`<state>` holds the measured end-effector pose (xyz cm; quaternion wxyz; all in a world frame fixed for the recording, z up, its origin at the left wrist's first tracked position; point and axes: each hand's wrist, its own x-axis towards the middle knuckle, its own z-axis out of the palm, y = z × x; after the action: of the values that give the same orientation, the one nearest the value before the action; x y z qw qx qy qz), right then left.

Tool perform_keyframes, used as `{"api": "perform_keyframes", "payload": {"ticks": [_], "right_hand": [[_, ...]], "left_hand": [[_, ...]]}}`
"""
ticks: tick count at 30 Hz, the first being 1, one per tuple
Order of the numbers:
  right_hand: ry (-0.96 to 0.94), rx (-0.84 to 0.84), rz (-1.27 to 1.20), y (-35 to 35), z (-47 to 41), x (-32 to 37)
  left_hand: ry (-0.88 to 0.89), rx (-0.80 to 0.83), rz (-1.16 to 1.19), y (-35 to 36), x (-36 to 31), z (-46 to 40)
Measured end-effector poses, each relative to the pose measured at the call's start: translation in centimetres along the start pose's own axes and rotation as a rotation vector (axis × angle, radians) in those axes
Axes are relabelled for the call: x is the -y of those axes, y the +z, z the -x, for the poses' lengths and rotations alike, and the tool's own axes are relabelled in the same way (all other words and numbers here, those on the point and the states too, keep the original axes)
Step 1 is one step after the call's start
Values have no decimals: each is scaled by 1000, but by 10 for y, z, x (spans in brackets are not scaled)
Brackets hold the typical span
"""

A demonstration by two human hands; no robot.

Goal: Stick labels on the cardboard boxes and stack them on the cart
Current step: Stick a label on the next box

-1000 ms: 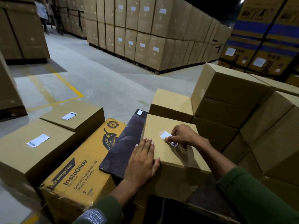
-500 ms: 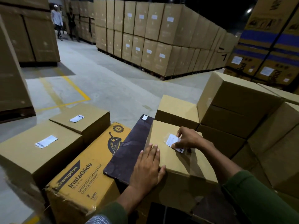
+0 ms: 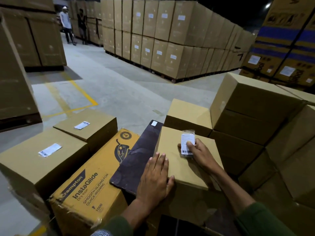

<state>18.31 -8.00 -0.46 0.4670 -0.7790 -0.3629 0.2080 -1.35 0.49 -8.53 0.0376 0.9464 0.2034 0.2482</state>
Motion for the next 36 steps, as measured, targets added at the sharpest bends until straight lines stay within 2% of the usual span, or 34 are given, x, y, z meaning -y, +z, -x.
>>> {"api": "perform_keyframes", "payload": {"ticks": [7, 11, 15, 19, 22, 26, 36], "right_hand": [[-78, 69, 24, 14, -23, 7], [-97, 76, 68, 1, 5, -5], [-91, 137, 7, -25, 34, -25], [-63, 64, -61, -28, 25, -19], [-61, -5, -18, -10, -6, -6], [-87, 21, 51, 10, -35, 10], [-102, 56, 111, -26, 28, -19]], "left_hand": [[14, 12, -45, 0, 5, 0], [27, -29, -38, 2, 5, 0], [45, -79, -17, 4, 5, 0], [49, -97, -14, 4, 4, 0], [43, -77, -26, 2, 3, 0], [37, -36, -53, 2, 3, 0], [68, -120, -48, 5, 4, -1]]}}
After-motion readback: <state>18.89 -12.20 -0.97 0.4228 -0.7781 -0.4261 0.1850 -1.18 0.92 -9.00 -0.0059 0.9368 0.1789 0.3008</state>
